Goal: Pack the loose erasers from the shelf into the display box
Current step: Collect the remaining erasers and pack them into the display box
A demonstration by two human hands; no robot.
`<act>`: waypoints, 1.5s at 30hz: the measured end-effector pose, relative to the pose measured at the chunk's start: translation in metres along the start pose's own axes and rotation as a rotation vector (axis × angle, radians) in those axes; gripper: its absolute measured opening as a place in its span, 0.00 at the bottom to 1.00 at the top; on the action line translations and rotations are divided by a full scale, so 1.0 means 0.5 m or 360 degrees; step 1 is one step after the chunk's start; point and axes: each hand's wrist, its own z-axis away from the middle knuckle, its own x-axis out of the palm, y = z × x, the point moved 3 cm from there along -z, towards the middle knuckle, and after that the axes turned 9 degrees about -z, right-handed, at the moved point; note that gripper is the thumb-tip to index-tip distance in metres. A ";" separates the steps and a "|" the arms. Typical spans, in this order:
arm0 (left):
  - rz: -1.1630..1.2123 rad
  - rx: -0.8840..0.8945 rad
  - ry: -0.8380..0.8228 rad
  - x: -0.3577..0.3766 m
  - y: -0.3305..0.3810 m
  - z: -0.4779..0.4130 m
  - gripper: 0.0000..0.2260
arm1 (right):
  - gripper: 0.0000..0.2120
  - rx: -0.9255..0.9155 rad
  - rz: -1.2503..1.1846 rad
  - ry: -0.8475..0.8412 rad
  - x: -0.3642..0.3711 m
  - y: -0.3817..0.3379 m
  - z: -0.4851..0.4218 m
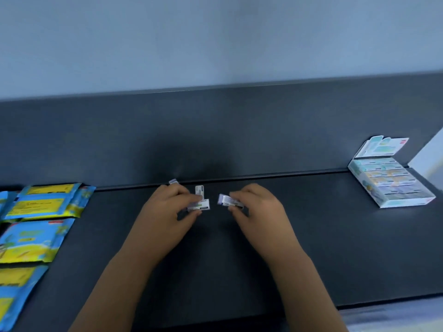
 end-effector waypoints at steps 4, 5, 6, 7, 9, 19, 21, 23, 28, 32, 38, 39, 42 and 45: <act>-0.0014 -0.0029 0.0023 0.036 0.101 -0.016 0.13 | 0.11 -0.0088 -0.0014 -0.0036 -0.074 0.053 0.024; -0.0029 -0.0034 0.0022 0.050 0.129 -0.021 0.13 | 0.10 -0.0099 -0.0004 -0.0038 -0.098 0.069 0.029; -0.0046 -0.0052 0.0024 0.063 0.155 -0.024 0.13 | 0.10 -0.0110 0.0007 -0.0049 -0.123 0.086 0.035; -0.0055 -0.0080 0.0024 0.074 0.183 -0.026 0.13 | 0.10 -0.0119 0.0013 -0.0055 -0.146 0.103 0.039; -0.0071 -0.0129 0.0029 0.096 0.237 -0.031 0.13 | 0.09 -0.0140 0.0041 -0.0055 -0.193 0.135 0.050; -0.0078 -0.0153 0.0028 0.165 0.401 -0.057 0.13 | 0.07 -0.0201 0.0036 -0.0120 -0.325 0.223 0.090; -0.0096 -0.0132 0.0029 0.172 0.415 -0.068 0.12 | 0.07 -0.0194 0.0036 -0.0117 -0.334 0.236 0.091; -0.0099 -0.0113 0.0014 0.180 0.422 -0.078 0.12 | 0.07 -0.0167 0.0052 -0.0111 -0.341 0.246 0.088; -0.0012 -0.0100 -0.0011 0.200 0.427 -0.094 0.13 | 0.10 -0.0130 0.0135 -0.0114 -0.365 0.260 0.090; 0.0038 -0.0053 -0.0036 0.217 0.452 -0.114 0.13 | 0.07 -0.0034 0.0260 -0.0038 -0.396 0.284 0.094; 0.0062 0.0009 -0.0069 0.244 0.518 -0.161 0.12 | 0.07 0.0003 0.0265 -0.0034 -0.437 0.322 0.094; 0.0050 0.0018 -0.0063 0.251 0.529 -0.172 0.12 | 0.07 0.0002 0.0267 -0.0035 -0.445 0.331 0.095; 0.0031 -0.0011 -0.0027 0.274 0.567 -0.204 0.12 | 0.06 0.0029 0.0284 -0.0038 -0.483 0.367 0.090; 0.0055 -0.0054 -0.0047 0.304 0.613 -0.227 0.12 | 0.07 0.0066 0.0321 -0.0013 -0.536 0.416 0.085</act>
